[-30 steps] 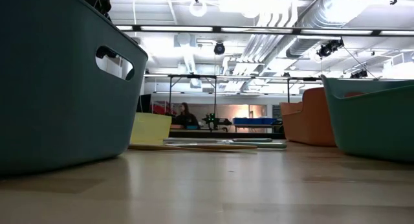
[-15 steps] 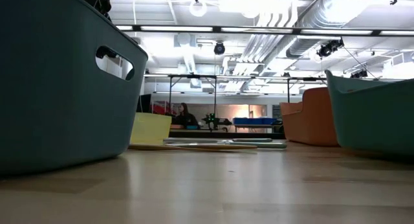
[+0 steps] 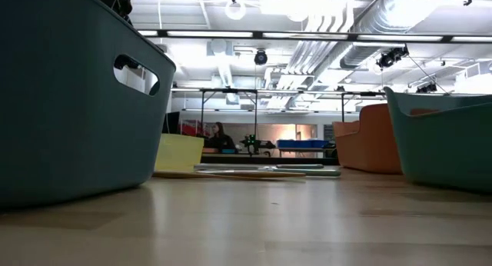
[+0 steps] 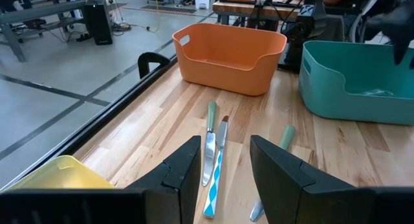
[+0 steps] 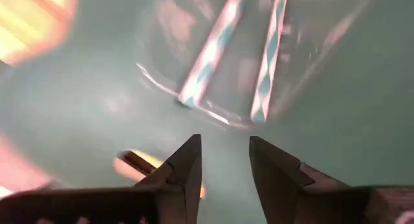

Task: Sort silverware by color (type)
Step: Put the patterned green knife into the green bin

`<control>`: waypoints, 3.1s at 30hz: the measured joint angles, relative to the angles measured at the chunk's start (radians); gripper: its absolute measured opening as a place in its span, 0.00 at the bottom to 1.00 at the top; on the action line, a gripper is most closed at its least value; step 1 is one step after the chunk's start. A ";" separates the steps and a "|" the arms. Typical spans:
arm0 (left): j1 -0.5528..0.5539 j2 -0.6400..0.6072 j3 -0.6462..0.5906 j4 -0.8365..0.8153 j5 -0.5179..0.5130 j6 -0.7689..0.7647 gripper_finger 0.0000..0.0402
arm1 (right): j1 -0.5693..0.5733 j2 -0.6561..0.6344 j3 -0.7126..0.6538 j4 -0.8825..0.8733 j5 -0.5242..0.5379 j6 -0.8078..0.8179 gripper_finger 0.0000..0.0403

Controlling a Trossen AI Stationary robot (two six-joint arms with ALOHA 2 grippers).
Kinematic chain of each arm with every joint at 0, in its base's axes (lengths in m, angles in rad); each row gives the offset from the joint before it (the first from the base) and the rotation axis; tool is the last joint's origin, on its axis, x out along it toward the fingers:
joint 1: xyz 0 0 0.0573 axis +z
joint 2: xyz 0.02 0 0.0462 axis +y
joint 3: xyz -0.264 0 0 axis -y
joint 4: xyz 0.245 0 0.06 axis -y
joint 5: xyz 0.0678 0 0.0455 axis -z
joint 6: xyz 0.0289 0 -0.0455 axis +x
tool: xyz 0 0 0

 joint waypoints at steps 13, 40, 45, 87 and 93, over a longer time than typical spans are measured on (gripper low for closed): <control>0.000 0.000 0.000 0.000 0.000 0.000 0.30 | -0.055 -0.021 0.284 -0.343 0.853 -0.142 0.28; 0.000 0.239 0.000 0.262 0.180 0.117 0.30 | -0.995 -0.020 -0.441 1.625 0.315 -1.791 0.28; 0.000 0.313 0.000 0.372 0.182 0.132 0.30 | -1.051 -0.020 -0.470 1.751 0.193 -1.826 0.28; 0.028 0.991 0.222 0.425 0.134 0.080 0.30 | -1.052 -0.020 -0.468 1.765 0.188 -1.781 0.28; 0.028 1.083 0.301 0.324 0.049 0.096 0.30 | -1.052 -0.020 -0.468 1.755 0.188 -1.782 0.28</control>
